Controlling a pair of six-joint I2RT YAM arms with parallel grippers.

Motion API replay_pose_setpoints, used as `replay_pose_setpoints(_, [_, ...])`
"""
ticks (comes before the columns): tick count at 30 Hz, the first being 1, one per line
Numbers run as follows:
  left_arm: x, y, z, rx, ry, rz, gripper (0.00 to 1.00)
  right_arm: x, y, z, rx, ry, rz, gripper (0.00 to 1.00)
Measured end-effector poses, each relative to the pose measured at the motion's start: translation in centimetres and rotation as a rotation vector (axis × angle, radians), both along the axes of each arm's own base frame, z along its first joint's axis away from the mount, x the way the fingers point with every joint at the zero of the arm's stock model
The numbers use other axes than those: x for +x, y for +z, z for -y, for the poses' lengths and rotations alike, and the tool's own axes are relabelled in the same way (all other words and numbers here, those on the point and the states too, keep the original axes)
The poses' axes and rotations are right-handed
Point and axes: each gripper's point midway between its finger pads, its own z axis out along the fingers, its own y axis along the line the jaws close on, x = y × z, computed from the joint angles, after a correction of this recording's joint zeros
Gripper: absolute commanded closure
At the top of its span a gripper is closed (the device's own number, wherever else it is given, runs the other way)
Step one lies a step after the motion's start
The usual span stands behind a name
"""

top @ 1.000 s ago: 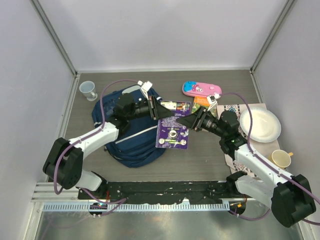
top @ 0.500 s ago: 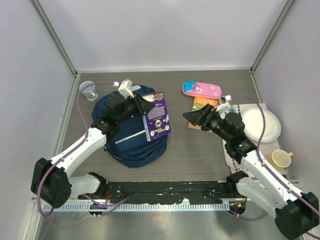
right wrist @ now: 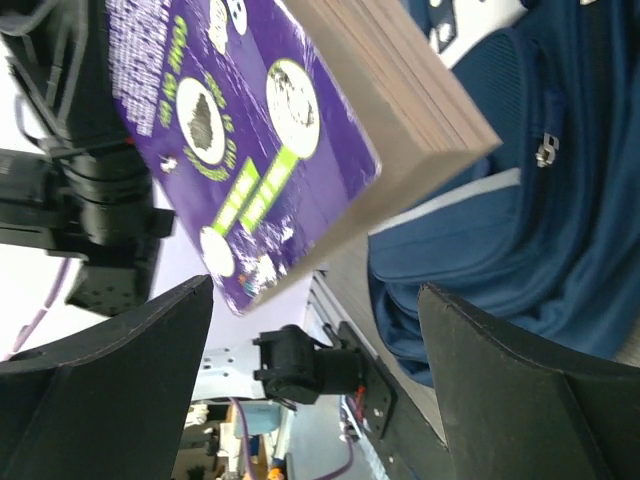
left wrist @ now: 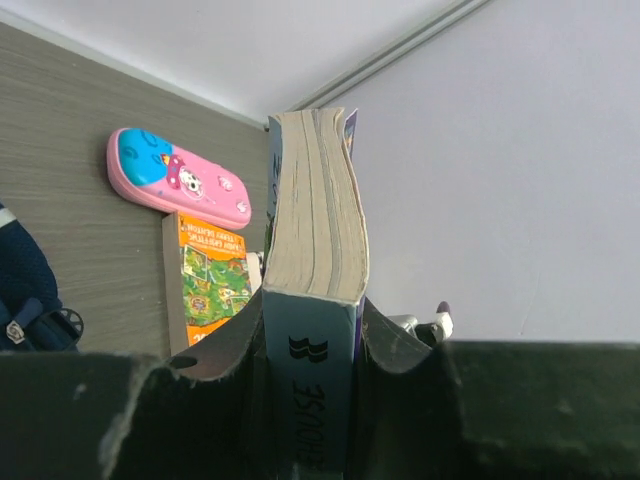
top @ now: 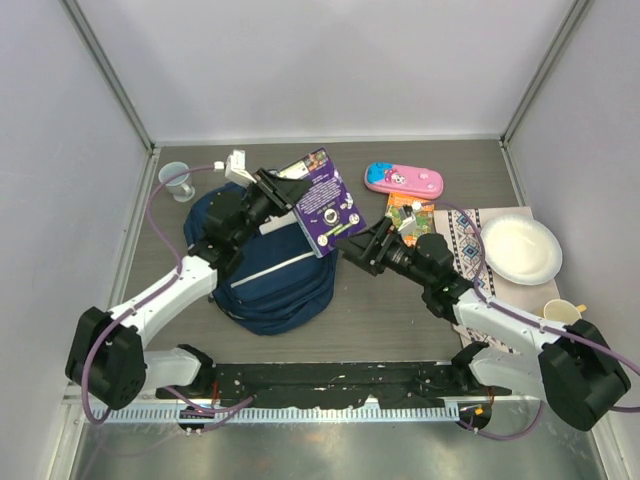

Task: Pack the student bag
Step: Pick up the book from the center of the board.

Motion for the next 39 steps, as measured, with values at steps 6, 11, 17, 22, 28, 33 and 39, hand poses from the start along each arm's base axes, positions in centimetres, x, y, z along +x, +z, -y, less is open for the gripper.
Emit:
replay_pose_setpoints(6, [0.1,-1.7,0.6,-0.086,-0.021,-0.047,1.0,0.7,1.7,-0.9,0.097,0.004,0.032,0.11])
replay_pose_setpoints(11, [0.0,-1.1,0.6,-0.149,-0.03,-0.037,1.0,1.1,2.0,-1.1,0.124,0.001,0.044,0.11])
replay_pose_setpoints(17, [-0.4,0.3,0.7,-0.233,-0.05,-0.007,1.0,1.8,3.0,-1.4,0.178,-0.007,0.078,0.11])
replay_pose_setpoints(22, [-0.3,-0.2,0.9,-0.292,-0.062,-0.02,1.0,2.2,3.5,-1.6,0.216,-0.014,0.099,0.12])
replay_pose_setpoints(28, [-0.3,-0.7,0.9,-0.328,-0.066,-0.037,1.0,2.4,4.2,-1.4,0.241,-0.025,0.123,0.51])
replay_pose_setpoints(33, [-0.3,-1.1,0.8,-0.323,-0.067,-0.04,0.97,2.3,4.4,-1.0,0.233,-0.042,0.144,0.99])
replay_pose_setpoints(39, [-0.8,-1.7,1.1,-0.304,-0.099,-0.054,0.27,2.2,4.3,-0.8,0.2,-0.051,0.153,0.99])
